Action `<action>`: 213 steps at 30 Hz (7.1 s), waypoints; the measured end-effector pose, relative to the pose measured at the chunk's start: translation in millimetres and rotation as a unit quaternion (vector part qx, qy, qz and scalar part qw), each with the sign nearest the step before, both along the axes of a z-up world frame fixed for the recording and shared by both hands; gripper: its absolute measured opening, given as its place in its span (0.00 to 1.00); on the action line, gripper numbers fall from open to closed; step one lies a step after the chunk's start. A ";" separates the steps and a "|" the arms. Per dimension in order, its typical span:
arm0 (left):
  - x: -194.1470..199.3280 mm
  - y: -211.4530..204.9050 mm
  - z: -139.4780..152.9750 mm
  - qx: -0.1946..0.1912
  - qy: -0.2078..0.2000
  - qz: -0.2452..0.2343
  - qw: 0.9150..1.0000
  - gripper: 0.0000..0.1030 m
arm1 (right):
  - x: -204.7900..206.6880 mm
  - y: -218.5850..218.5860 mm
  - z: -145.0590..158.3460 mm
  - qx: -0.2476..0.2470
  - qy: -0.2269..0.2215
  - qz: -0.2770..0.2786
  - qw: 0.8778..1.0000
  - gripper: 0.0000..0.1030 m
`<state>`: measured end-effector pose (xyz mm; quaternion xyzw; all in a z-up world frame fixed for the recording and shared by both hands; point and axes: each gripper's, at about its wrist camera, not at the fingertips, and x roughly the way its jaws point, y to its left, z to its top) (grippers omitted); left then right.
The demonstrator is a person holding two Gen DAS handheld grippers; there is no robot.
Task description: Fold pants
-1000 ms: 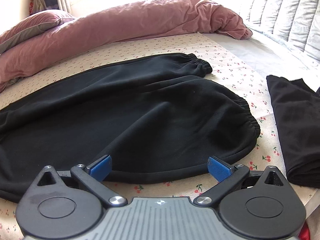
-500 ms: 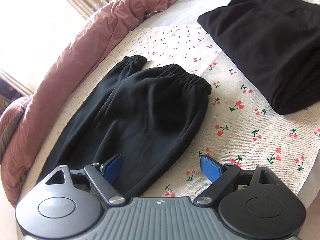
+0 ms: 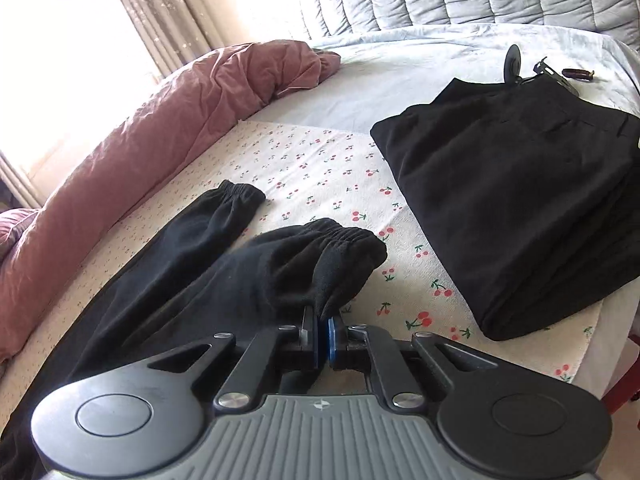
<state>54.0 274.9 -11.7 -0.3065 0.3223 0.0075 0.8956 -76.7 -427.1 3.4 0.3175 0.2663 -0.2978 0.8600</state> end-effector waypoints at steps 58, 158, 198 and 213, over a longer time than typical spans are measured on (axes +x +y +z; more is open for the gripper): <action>-39.0 -250.3 -37.5 0.236 -0.089 -0.418 0.873 0.96 | 74.8 -16.9 -33.1 -0.241 0.101 0.110 0.959 0.53; 128.5 -283.3 1.2 0.290 -0.116 -0.501 0.807 0.66 | 228.1 -117.6 -36.3 0.015 -0.030 0.113 0.993 0.53; 143.8 -355.1 -40.6 0.215 -0.138 -0.536 0.804 0.65 | 354.0 -0.7 -48.5 -0.166 0.092 0.222 0.956 0.49; 151.2 -343.1 -32.5 0.179 -0.120 -0.539 0.814 0.68 | 390.1 -44.6 -38.2 -0.110 0.069 0.138 0.982 0.55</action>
